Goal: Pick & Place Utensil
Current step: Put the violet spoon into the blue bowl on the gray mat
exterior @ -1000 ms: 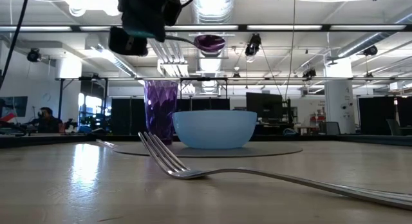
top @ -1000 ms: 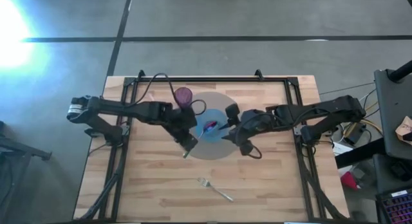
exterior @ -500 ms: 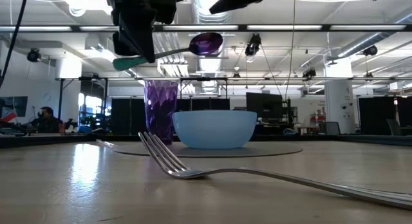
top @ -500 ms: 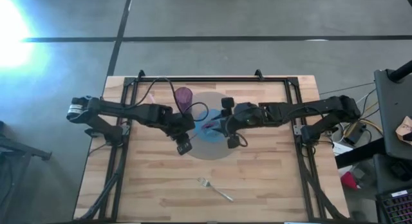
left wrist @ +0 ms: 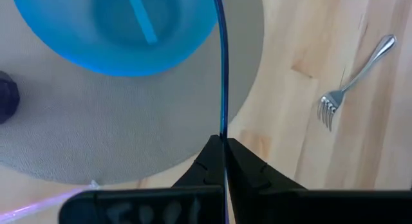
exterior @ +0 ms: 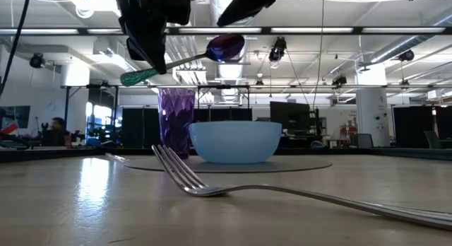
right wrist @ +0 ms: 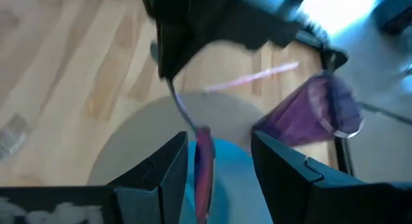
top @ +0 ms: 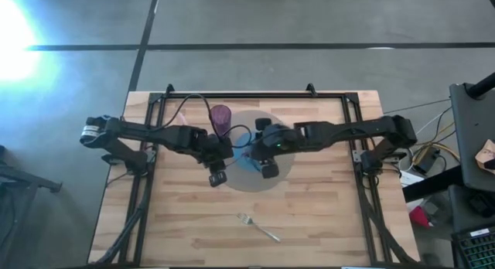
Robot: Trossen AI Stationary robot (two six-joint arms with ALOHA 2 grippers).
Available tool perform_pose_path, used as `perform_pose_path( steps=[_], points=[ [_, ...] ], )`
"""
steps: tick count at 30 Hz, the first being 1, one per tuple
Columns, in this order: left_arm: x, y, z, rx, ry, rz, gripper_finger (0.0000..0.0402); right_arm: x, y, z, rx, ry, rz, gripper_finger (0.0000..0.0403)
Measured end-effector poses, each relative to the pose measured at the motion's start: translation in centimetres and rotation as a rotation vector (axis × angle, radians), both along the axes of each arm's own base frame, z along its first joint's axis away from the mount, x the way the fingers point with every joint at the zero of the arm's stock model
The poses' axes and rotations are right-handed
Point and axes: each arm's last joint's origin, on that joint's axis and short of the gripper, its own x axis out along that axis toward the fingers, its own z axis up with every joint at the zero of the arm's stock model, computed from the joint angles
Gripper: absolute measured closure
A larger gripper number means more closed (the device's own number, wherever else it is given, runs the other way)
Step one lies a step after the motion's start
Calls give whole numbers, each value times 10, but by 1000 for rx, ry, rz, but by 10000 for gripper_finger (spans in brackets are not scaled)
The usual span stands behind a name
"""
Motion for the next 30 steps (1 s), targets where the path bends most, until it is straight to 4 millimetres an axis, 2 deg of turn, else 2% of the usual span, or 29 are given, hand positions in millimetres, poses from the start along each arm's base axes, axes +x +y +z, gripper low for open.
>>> perform_pose_path(
  steps=[6,12,18,22,30],
  points=[
    [0,0,0,7,1,-9,401,11,0,-6,20,76,-26,236],
    [0,0,0,9,1,-7,401,13,-7,-10,50,116,-78,239],
    [0,0,0,14,1,-3,401,12,-18,-15,80,144,-138,259],
    [0,1,0,23,0,1,401,11,-20,-17,103,159,-164,290],
    [0,2,0,59,-4,22,401,10,-20,-18,139,162,-200,388]
  ],
)
